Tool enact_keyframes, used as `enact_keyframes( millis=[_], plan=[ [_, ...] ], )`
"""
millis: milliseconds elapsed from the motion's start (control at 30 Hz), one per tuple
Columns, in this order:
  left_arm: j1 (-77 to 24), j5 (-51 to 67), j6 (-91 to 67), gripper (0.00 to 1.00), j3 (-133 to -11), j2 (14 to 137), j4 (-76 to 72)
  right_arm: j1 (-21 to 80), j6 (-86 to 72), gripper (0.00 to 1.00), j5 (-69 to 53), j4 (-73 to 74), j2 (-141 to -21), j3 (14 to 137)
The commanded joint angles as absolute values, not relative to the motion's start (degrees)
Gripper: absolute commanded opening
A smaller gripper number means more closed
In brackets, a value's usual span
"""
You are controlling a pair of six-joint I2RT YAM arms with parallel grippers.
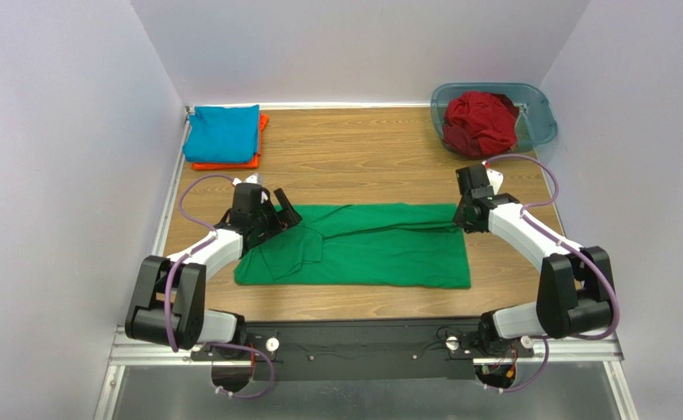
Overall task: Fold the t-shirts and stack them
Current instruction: Fold the tshirt
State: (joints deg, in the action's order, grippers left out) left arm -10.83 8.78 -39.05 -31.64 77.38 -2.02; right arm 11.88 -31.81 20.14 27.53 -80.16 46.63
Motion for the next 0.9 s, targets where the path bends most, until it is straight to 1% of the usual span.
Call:
enact_keyframes(
  millis=[0,33,67,133,167,200,267,300,333,500,633,700,733,867],
  plan=[
    [-10.0,5.2,-37.7,0.98,-31.6,77.6,1.1,11.5,-31.6,0.01,19.8,27.2,-78.7,45.6],
    [-10.1,5.3,-37.8,0.98,-31.6,77.6,1.2,11.4,-31.8,0.01,20.0,27.1,-79.4,45.4],
    [-10.0,5.8,-37.8,0.98,-31.8,77.5,1.3,11.5,-31.9,0.07,20.4,27.2,-79.9,45.1],
    [-10.1,6.4,-38.1,0.98,-31.9,76.9,1.3,11.4,-32.2,0.16,20.2,27.3,-81.1,45.2],
    [-10.0,6.6,-38.1,0.98,-32.0,76.6,1.5,11.4,-32.3,0.37,19.6,27.3,-81.1,45.4],
    [-10.1,6.6,-38.1,0.98,-32.4,76.1,1.8,11.5,-31.7,0.53,17.9,27.4,-81.0,46.2],
    [-10.1,6.9,-38.1,0.98,-33.4,74.5,2.8,11.5,-30.3,0.76,14.5,27.6,-79.3,47.0],
    [-10.2,6.9,-38.1,0.98,-33.7,72.7,3.5,11.5,-29.5,0.94,13.0,27.6,-78.1,47.9],
    [-10.4,7.2,-38.3,0.98,-33.9,71.6,3.5,11.5,-28.7,1.00,11.8,27.6,-77.0,48.2],
    [-14.4,7.0,-39.6,0.98,-35.1,65.0,6.8,11.5,-26.5,1.00,5.4,27.6,-69.2,48.3],
    [-24.4,1.4,-41.8,0.98,-36.7,61.6,11.8,11.5,-25.7,1.00,4.7,27.7,-63.6,47.2],
    [-30.5,0.4,-42.9,0.98,-37.3,62.2,12.7,11.5,-25.9,1.00,5.5,27.8,-62.8,46.4],
    [-31.6,0.5,-43.3,0.98,-37.4,63.0,13.5,11.5,-25.8,1.00,6.0,27.8,-62.1,46.1],
    [-33.5,-2.2,-45.4,0.92,-35.4,63.7,15.0,11.5,-25.9,1.00,6.1,27.9,-62.0,45.4]
  ],
)
